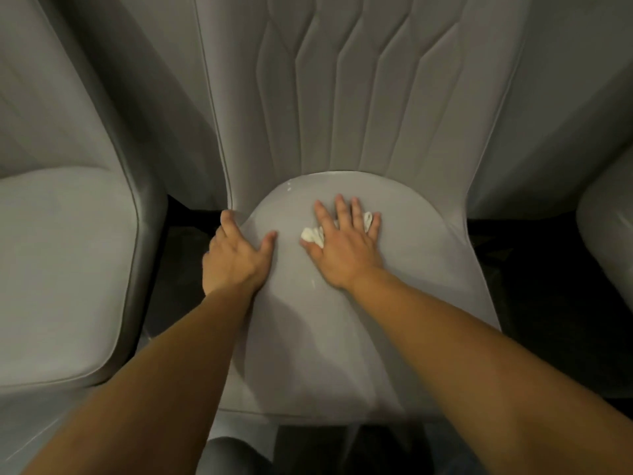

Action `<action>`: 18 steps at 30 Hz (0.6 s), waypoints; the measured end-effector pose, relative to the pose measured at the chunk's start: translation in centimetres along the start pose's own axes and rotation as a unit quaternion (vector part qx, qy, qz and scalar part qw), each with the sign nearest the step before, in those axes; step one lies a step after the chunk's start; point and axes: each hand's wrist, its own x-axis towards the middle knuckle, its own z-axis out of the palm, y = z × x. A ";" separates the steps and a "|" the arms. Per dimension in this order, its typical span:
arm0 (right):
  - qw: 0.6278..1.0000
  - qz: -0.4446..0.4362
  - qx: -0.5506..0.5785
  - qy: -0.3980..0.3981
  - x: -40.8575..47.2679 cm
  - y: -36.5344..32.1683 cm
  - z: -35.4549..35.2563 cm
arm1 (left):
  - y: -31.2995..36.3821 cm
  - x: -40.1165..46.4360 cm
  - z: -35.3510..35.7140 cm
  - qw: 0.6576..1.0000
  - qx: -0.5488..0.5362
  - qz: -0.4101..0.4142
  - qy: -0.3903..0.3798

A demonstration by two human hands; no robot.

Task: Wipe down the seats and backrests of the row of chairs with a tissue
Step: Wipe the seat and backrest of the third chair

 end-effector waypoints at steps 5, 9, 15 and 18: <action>0.999 0.018 0.018 0.044 5.3 -0.5 0.2 | -0.3 3.7 0.4 0.989 -0.033 -0.141 -0.042; 0.996 0.014 0.025 0.086 7.9 -0.6 0.3 | 0.1 5.1 1.3 0.985 -0.048 -0.167 -0.002; 0.997 -0.015 0.041 0.061 7.8 -0.6 -0.6 | 0.3 4.9 1.4 0.989 -0.018 -0.146 0.030; 0.995 -0.082 0.056 -0.008 4.9 0.0 -1.4 | 0.5 4.9 1.5 0.989 -0.007 -0.141 0.033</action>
